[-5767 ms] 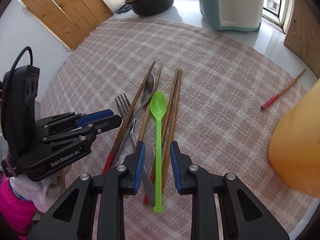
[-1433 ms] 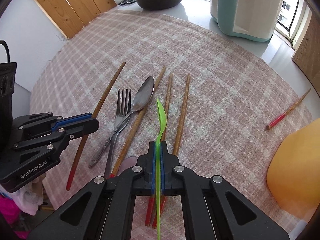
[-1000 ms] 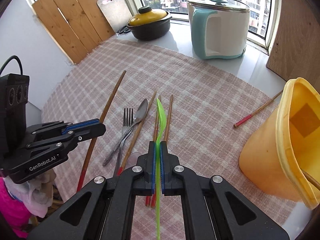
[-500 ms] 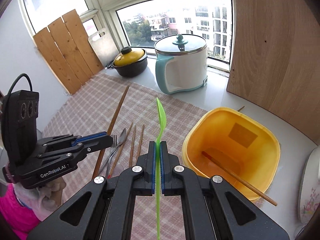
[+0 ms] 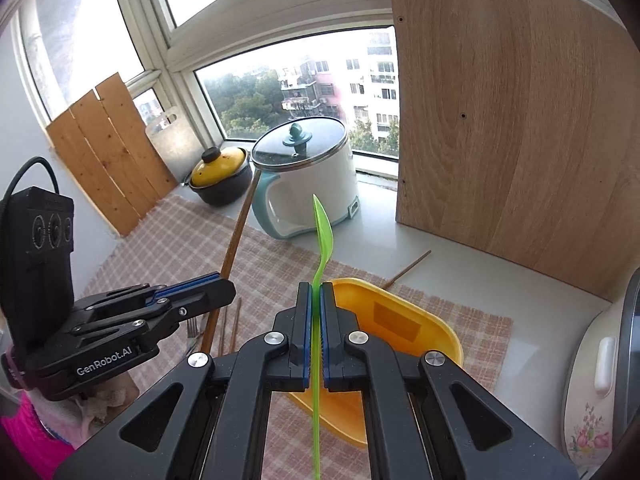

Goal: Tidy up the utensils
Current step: 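Carry the chopstick in the left tool while the right tool carries the green spoon to the container, then open both tools to drop the chopstick and green spoon into the container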

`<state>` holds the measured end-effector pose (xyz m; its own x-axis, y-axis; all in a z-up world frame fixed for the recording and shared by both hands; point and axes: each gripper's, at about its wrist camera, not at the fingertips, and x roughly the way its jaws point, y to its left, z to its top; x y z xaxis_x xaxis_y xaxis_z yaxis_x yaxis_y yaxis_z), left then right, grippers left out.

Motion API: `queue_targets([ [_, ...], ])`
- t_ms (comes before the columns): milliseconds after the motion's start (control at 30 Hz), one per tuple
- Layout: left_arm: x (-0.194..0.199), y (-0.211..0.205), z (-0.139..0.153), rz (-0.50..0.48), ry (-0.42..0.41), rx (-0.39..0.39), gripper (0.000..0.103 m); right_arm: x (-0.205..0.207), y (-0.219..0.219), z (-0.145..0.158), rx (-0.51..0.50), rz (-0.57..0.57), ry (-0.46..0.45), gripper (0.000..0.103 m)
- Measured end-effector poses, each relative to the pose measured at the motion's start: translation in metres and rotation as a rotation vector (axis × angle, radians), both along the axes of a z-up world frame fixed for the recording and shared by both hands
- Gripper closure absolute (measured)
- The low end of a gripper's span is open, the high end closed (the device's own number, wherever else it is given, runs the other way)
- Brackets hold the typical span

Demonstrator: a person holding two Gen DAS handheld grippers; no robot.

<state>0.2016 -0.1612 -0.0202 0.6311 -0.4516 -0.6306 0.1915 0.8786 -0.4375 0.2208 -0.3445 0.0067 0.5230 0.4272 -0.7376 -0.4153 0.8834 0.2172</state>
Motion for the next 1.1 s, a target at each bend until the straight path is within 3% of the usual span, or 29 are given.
queue_targets([
  [300, 0.034, -0.027, 0.014, 0.032, -0.043, -0.004, 0.099, 0.028, -0.025, -0.005, 0.015, -0.035, -0.012, 0.101],
  [567, 0.059, -0.044, 0.009, 0.051, -0.065, 0.047, 0.099, 0.046, -0.035, -0.020, 0.012, -0.041, -0.002, 0.101],
  [1100, 0.064, -0.055, -0.017, 0.047, -0.048, 0.066, 0.099, 0.057, -0.039, -0.040, 0.024, -0.024, 0.009, 0.101],
])
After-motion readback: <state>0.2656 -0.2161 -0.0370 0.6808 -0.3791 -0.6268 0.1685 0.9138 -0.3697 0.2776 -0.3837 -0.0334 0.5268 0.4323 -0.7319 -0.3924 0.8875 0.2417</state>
